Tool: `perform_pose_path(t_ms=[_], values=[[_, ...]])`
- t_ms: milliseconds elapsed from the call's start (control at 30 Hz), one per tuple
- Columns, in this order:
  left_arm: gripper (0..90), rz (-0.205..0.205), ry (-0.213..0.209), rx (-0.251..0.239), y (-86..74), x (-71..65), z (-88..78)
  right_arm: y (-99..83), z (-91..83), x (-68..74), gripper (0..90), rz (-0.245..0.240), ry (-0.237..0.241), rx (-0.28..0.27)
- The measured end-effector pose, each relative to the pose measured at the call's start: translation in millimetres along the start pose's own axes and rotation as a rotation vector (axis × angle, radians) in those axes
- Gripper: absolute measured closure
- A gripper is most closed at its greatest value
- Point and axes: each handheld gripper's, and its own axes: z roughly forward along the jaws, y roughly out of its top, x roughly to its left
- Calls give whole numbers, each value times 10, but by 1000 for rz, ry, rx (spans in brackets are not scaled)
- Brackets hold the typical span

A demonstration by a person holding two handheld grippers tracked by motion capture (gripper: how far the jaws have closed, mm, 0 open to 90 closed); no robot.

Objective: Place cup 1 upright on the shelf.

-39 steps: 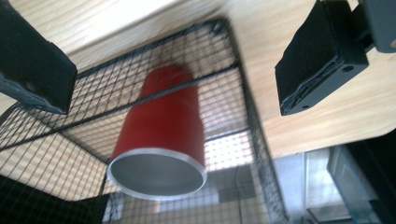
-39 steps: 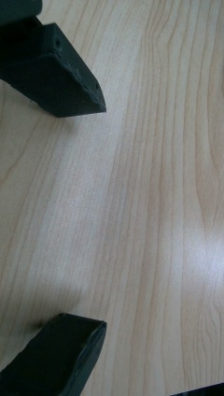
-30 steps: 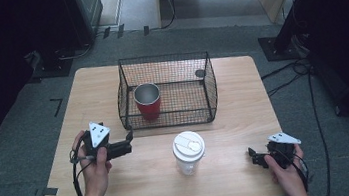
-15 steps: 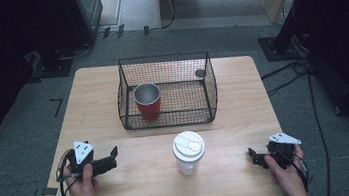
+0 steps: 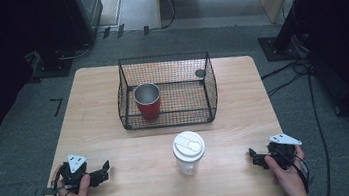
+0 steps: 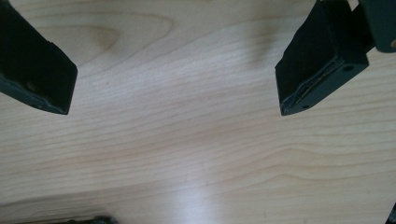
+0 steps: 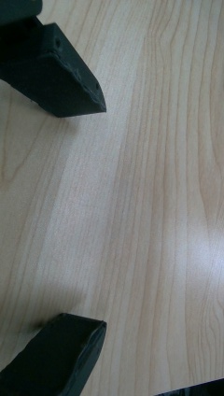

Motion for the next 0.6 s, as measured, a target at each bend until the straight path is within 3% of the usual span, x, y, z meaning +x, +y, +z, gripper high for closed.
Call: perform_pose_path(t_ms=[200,367,600], values=[[0,-26,39,50,-47,160,-33,-8,-7,3,0,1,-3,-3],[0,-26,39,100,-67,224,-30,-26,-42,14,0,-9,5,1],[0,-15,41,105,-60,211,-21,41,-177,99,0,-10,42,-80]])
